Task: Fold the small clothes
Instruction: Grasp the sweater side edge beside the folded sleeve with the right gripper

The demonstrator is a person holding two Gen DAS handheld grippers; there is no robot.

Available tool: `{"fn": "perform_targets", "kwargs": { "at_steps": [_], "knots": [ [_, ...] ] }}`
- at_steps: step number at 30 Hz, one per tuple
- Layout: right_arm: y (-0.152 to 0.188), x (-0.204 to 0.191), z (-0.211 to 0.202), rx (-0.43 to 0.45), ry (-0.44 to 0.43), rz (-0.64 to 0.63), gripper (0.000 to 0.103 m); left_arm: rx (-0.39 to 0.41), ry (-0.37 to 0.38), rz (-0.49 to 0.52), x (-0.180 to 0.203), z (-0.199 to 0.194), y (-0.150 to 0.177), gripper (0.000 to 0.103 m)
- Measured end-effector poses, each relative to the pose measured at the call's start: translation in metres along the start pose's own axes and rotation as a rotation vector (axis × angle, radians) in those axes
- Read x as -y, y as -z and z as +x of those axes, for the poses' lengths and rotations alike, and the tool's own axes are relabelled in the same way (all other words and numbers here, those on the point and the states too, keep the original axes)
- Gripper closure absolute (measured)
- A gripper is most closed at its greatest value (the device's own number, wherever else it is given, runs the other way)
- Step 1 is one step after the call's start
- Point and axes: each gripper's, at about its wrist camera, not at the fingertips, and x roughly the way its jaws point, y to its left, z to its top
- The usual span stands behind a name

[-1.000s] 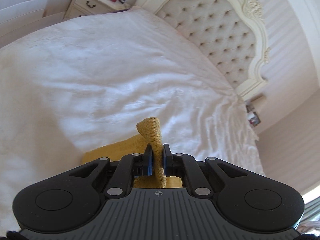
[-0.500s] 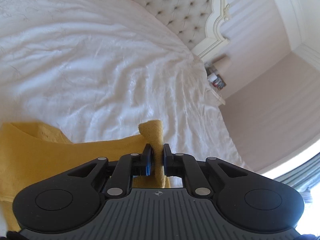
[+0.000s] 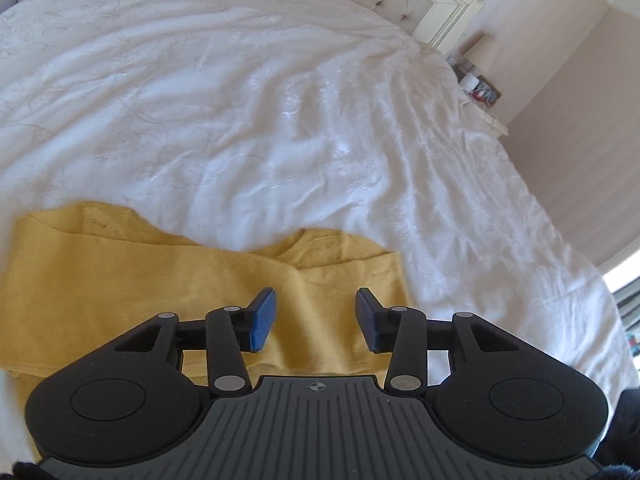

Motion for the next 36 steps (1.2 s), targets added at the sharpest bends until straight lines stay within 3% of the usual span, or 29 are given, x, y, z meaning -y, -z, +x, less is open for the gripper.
{"fn": "perform_targets", "kwargs": {
  "at_steps": [5, 15, 21, 31, 33, 36],
  "knots": [
    [-0.017, 0.007, 0.014, 0.023, 0.006, 0.028, 0.001, -0.047, -0.145, 0.013, -0.052, -0.016, 0.029, 0.061],
    [-0.053, 0.019, 0.052, 0.025, 0.073, 0.057, 0.002, -0.081, -0.315, -0.198, -0.152, -0.034, 0.075, 0.061],
    [-0.067, 0.025, 0.070, 0.000, 0.085, 0.051, 0.002, -0.027, -0.314, -0.290, -0.168, -0.033, 0.079, 0.061],
    [-0.074, 0.047, 0.097, -0.042, 0.107, 0.066, 0.017, -0.065, -0.338, -0.303, -0.175, -0.004, 0.083, 0.058],
    [-0.074, 0.054, 0.101, -0.045, 0.088, 0.101, 0.024, -0.066, -0.336, -0.302, -0.175, -0.004, 0.083, 0.058],
    [-0.073, 0.059, 0.108, -0.054, 0.078, 0.126, 0.041, -0.066, -0.327, -0.307, -0.177, -0.005, 0.084, 0.057]
  ]
}}
